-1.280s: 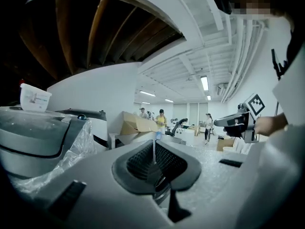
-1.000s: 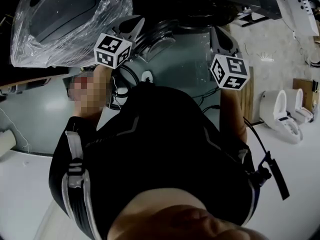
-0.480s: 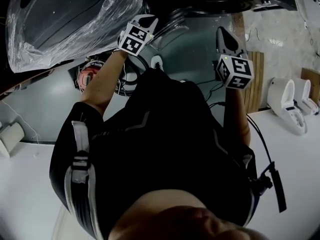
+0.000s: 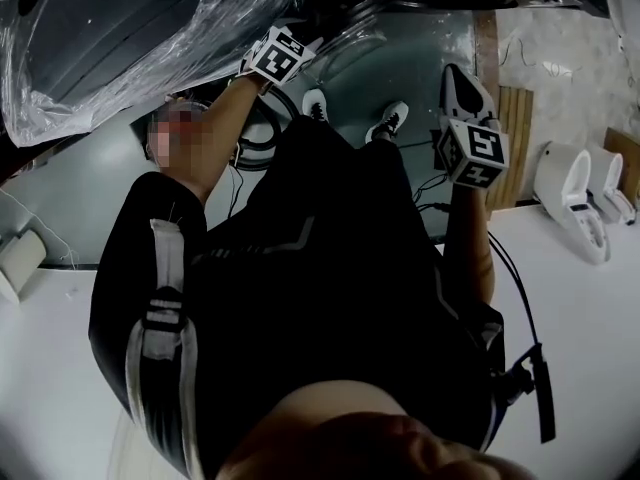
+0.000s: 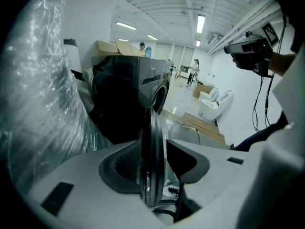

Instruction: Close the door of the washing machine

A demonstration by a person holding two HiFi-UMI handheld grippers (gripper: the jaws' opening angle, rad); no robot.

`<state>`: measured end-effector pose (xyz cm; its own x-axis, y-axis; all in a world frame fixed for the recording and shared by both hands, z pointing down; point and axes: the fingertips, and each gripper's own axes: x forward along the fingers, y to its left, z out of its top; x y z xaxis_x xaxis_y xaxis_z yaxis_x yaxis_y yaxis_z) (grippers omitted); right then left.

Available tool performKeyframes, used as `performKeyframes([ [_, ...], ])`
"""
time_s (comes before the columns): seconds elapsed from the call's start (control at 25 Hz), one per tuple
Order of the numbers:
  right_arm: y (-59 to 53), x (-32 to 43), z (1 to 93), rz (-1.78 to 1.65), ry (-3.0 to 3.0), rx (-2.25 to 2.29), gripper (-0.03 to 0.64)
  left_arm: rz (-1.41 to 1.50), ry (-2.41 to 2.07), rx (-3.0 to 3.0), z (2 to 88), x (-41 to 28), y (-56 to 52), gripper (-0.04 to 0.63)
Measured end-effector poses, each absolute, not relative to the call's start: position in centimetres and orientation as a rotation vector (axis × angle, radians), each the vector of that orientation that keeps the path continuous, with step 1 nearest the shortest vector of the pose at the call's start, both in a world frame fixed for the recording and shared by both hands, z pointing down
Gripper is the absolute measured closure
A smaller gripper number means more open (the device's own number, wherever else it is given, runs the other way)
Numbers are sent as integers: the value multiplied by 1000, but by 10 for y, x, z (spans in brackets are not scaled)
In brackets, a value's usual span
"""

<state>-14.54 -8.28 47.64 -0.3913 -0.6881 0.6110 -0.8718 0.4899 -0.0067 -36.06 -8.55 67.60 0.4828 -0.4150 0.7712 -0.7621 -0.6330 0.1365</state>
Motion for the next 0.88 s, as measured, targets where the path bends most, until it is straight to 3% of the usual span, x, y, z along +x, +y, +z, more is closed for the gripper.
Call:
performKeyframes([
  [0.68,-76,-102,513,517,-2164,1240,612,1186,-889,2175,732,-352,-90,437],
  [0.88,-72,-93,519,535,-2164,1236,612,1223,-839,2192,729,-349,-87,463],
])
